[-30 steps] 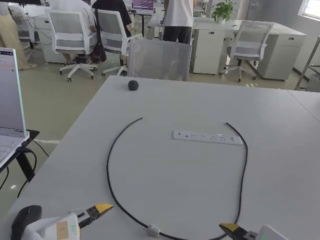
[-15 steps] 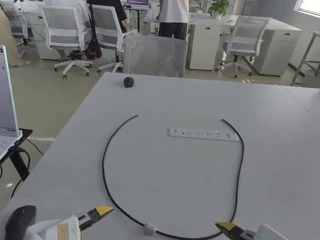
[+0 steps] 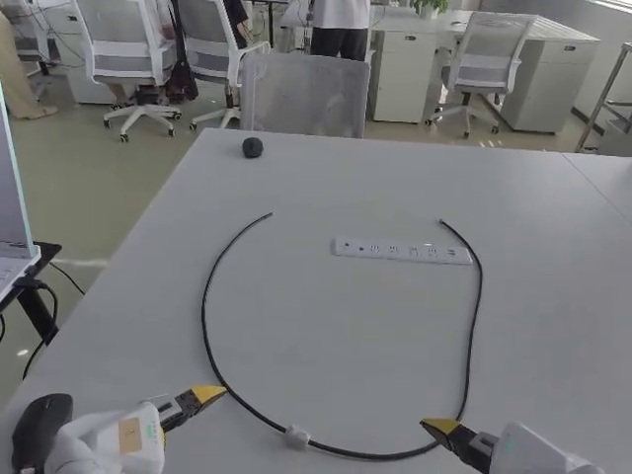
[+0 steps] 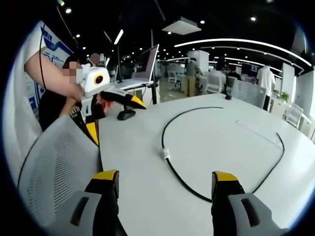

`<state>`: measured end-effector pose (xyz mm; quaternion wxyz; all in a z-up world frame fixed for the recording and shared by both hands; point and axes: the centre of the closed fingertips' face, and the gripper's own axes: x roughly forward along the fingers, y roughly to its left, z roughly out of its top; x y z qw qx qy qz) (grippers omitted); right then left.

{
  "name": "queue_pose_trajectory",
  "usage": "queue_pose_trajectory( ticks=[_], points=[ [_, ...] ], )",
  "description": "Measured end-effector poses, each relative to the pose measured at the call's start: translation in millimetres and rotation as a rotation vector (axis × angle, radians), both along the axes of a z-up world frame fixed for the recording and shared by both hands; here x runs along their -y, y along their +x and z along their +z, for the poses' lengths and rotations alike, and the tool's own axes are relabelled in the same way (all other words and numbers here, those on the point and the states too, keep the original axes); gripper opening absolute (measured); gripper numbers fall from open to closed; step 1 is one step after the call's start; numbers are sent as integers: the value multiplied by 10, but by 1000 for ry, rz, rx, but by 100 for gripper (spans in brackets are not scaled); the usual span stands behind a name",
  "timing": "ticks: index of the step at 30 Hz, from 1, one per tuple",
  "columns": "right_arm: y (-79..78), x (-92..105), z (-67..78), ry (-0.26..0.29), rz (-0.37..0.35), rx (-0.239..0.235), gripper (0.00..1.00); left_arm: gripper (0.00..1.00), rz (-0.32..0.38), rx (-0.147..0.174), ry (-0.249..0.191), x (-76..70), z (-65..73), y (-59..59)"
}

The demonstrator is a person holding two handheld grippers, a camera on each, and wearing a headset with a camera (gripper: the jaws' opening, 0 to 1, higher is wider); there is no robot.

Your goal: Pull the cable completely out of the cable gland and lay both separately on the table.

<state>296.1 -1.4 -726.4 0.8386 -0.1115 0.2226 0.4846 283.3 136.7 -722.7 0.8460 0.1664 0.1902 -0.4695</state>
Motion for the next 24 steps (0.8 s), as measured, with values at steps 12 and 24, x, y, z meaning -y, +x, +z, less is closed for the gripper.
queue_pose_trajectory(
  ticks=[12, 24],
  points=[
    [20, -70, -46, -7, 17, -6, 75, 96, 8, -3, 13, 16, -58, 49],
    [119, -206, -113, -1, 37, -21, 68, 91, -9, -30, 20, 63, -175, 177]
  ],
)
